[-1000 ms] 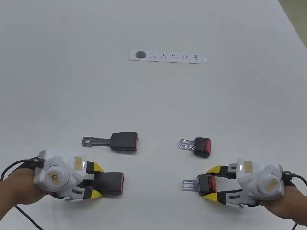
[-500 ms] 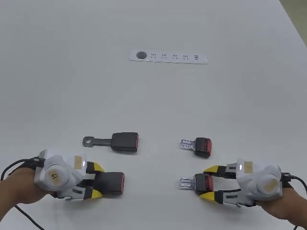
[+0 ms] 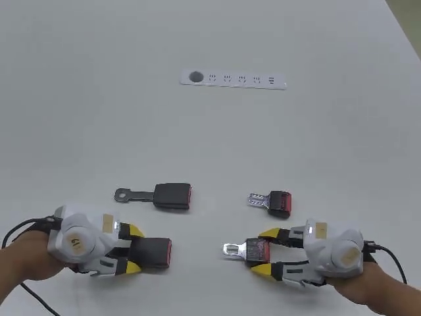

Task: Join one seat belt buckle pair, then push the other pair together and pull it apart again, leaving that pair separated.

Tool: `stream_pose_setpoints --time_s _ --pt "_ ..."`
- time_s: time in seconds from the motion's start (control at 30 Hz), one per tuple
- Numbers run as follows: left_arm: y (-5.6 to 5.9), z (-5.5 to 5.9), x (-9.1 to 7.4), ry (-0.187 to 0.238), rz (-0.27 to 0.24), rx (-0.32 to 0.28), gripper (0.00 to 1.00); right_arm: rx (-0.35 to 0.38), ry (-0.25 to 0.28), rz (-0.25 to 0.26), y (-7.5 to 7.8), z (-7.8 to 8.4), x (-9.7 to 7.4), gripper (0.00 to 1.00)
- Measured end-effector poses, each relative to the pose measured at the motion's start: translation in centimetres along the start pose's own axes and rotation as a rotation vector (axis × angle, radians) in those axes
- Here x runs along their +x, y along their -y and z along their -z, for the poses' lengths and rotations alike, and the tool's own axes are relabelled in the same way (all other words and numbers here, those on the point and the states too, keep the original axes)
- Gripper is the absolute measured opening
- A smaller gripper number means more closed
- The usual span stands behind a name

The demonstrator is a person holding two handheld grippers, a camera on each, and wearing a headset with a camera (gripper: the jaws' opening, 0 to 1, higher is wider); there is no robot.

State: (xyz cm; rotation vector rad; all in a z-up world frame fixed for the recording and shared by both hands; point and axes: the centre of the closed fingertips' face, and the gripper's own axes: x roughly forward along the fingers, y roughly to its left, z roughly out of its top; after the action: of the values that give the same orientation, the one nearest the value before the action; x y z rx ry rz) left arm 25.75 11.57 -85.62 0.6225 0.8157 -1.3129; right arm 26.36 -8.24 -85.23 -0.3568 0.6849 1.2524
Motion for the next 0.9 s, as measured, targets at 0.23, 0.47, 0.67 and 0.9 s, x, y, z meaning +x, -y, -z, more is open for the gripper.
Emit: stream_pose_setpoints --time_s 0.23,0.47,0.67,0.9 --pt "0.0 0.0 0.0 -0.003 0.003 0.0 0.33 0.032 0.034 0.01 -0.3 -1.5 2.2 0.36" --pt "0.0 0.0 0.0 -0.008 0.007 -0.002 0.33 0.028 0.055 0.009 -1.4 -3.4 4.8 0.36" --pt "0.3 -0.1 0.0 -0.019 0.005 0.012 0.33 0.01 0.067 0.011 -2.4 -5.0 7.0 0.36" --pt "0.2 0.2 -0.2 -0.027 0.009 0.022 0.33 -0.038 0.056 -0.002 -3.5 -6.1 8.1 0.36"
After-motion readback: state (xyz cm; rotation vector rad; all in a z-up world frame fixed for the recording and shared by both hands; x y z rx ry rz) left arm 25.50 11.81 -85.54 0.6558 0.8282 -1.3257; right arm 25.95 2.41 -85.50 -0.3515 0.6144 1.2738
